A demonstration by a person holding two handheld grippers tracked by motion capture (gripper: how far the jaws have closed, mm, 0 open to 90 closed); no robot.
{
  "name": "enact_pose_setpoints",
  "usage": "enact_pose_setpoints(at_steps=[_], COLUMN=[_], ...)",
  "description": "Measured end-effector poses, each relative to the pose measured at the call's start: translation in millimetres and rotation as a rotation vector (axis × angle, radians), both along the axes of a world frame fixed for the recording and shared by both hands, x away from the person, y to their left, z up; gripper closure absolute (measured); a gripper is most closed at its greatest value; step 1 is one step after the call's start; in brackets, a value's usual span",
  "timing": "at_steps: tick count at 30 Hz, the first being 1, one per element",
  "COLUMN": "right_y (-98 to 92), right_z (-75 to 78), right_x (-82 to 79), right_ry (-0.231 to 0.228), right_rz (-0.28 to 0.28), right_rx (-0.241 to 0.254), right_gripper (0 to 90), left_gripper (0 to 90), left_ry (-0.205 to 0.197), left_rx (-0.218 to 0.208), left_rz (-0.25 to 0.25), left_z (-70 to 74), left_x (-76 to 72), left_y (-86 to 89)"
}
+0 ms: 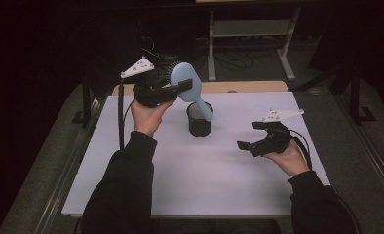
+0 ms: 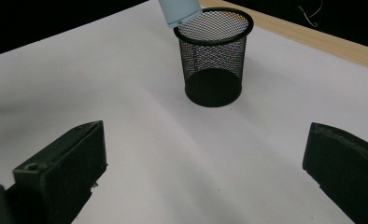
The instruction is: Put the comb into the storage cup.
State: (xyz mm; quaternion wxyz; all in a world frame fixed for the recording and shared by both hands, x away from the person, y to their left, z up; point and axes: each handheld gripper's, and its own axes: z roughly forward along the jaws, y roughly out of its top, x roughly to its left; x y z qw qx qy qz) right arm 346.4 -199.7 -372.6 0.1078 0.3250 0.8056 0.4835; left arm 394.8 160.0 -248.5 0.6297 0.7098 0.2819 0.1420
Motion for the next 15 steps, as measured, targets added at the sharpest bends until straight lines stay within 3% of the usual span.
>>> enact_pose_setpoints(at_steps=[15], right_y=[-10.8], right_z=[-12.5], right_x=[-18.8], right_ry=[-0.004], right_rz=[-0.013], right_rx=[-0.019], right_gripper=[0.0], left_gripper=[51.6], left_ry=[-0.020], left_rx=[0.030], left_rz=[0.038], left_z=[5.2], left_x=[19.0], left_y=[2.2])
